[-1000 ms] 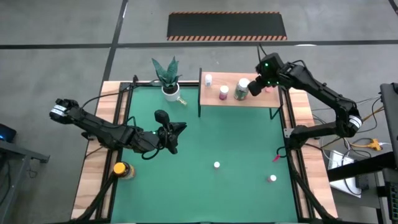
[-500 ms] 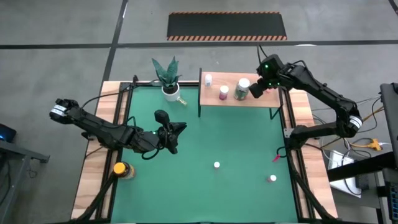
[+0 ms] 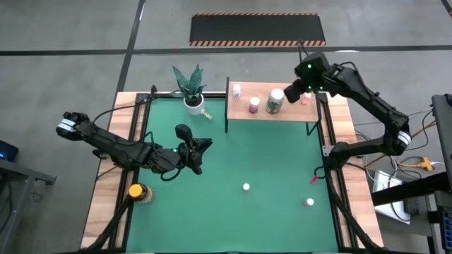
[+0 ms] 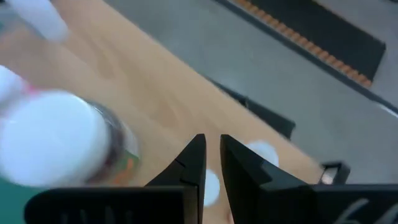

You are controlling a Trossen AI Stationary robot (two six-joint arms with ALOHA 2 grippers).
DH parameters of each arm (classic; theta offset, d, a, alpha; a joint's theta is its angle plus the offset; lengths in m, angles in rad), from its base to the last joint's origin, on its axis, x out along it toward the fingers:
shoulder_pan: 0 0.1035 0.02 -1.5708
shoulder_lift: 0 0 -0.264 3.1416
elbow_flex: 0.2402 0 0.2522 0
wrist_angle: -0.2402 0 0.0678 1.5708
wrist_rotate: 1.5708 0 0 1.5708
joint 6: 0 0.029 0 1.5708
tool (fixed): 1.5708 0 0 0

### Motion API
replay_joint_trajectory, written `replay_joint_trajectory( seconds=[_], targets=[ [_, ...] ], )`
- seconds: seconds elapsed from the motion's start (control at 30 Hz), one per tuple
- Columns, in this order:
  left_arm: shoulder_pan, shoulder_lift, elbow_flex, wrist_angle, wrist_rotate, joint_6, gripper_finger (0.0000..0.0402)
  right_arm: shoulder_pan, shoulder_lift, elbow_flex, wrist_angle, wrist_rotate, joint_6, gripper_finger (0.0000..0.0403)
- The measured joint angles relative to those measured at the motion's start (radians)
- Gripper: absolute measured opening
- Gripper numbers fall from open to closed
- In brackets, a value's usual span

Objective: Pick and place medicine bottles onto shelf by color
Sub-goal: Adjust the green pill bottle

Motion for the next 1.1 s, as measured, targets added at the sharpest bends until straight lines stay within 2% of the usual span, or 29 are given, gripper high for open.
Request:
replay_joint_trajectory(
  seconds=[0.07,0.2,0.27,0.43,0.6,1.1],
  targets=[
    [0.000,0.000,0.000,0.000,0.000,0.000,0.0033,0.014,-0.001,0.030,0.017,-0.041,-0.003,0.0038],
    [0.000,0.000,0.000,-0.001,0.000,0.001,0.0033,0.059,-0.017,0.041,0.105,-0.195,-0.005,0.0038],
    [0.000,0.000,0.000,-0.001,0.000,0.001,0.0033,0.091,-0.023,0.031,0.144,-0.227,-0.005,0.0038],
    [0.000,0.000,0.000,-0.002,0.000,0.001,0.0033,0.147,-0.016,-0.018,0.178,-0.177,-0.007,0.0038],
    [0.000,0.000,0.000,-0.004,0.000,0.001,0.0033,0.159,-0.007,-0.057,0.174,-0.173,-0.006,0.0038],
    [0.000,0.000,0.000,0.000,0.000,0.016,0.0033,0.192,-0.015,-0.050,0.151,-0.172,0.107,0.0038]
  ],
)
